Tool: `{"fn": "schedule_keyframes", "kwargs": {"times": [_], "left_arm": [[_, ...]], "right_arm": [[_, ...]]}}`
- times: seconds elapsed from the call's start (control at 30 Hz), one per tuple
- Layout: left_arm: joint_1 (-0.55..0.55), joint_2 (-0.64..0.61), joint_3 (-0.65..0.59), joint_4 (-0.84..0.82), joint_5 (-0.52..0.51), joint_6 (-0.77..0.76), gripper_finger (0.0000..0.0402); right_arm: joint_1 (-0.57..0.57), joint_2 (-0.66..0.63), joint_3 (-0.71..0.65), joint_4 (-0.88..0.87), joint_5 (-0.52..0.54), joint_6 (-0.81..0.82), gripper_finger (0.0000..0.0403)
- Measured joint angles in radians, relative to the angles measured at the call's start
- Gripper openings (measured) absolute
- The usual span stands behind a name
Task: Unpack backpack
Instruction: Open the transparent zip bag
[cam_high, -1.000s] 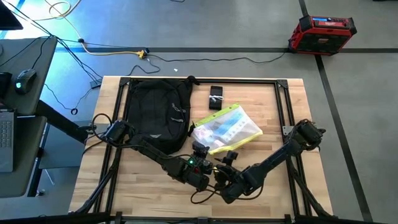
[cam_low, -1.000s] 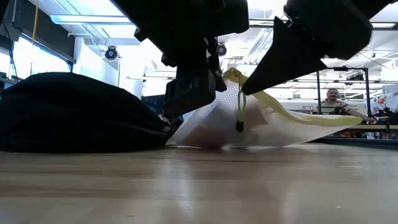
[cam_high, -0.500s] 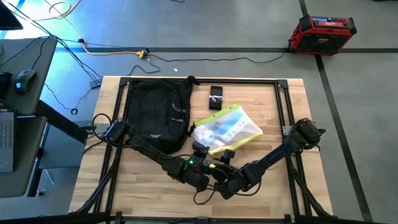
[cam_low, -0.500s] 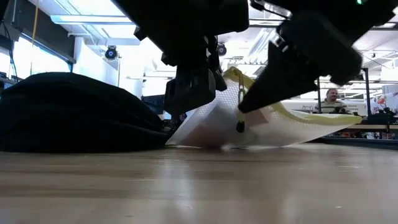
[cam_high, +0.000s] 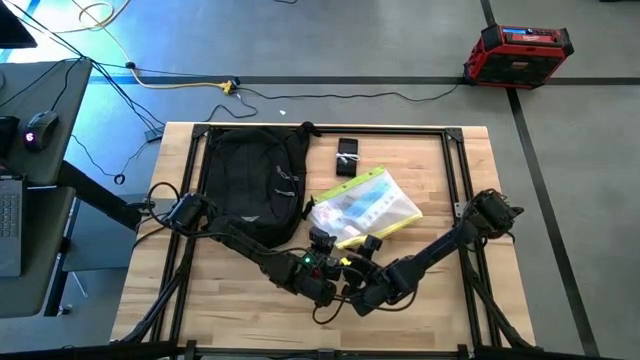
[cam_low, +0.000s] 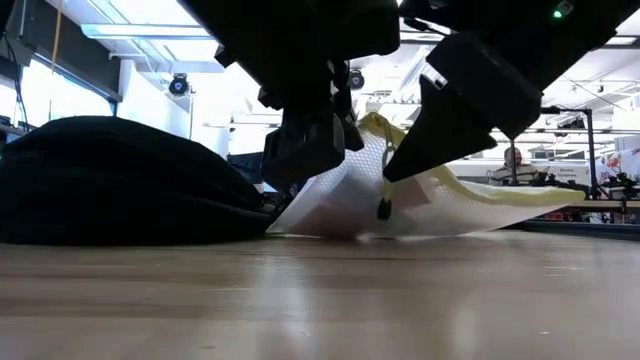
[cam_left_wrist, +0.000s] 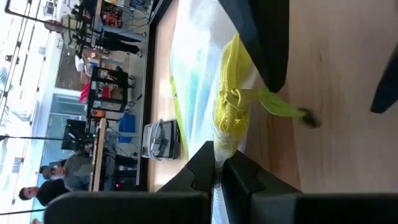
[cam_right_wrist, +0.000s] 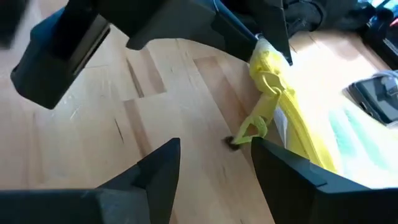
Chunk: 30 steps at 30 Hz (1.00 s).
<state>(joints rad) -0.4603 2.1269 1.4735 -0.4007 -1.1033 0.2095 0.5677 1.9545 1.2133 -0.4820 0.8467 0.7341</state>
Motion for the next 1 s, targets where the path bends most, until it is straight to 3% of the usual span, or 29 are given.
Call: {"fn": "schedule_keyframes", "kwargs": {"times": [0.3,0.43,0.63,1.0], "left_arm": [[-0.001,0.000,-0.001,-0.002,0.013,-0.001,0.0000],[-0.001,0.000,-0.001,0.000,0.047,0.005,0.0000],[-0.005,0.000,-0.001,0.009,0.054,0.026,0.0000],[-0.023,0.000,0.001,0.011,0.038,0.084,0.0000]], "right_arm": [[-0.006,0.000,0.001,0.002,0.013,-0.013,0.0162],[-0.008,-0.001,0.003,0.002,0.018,-0.014,0.0115],[-0.012,-0.002,0.020,-0.025,0.011,-0.019,0.0013],[0.015,-0.001,0.053,-0.346,0.040,0.215,0.0001]]}}
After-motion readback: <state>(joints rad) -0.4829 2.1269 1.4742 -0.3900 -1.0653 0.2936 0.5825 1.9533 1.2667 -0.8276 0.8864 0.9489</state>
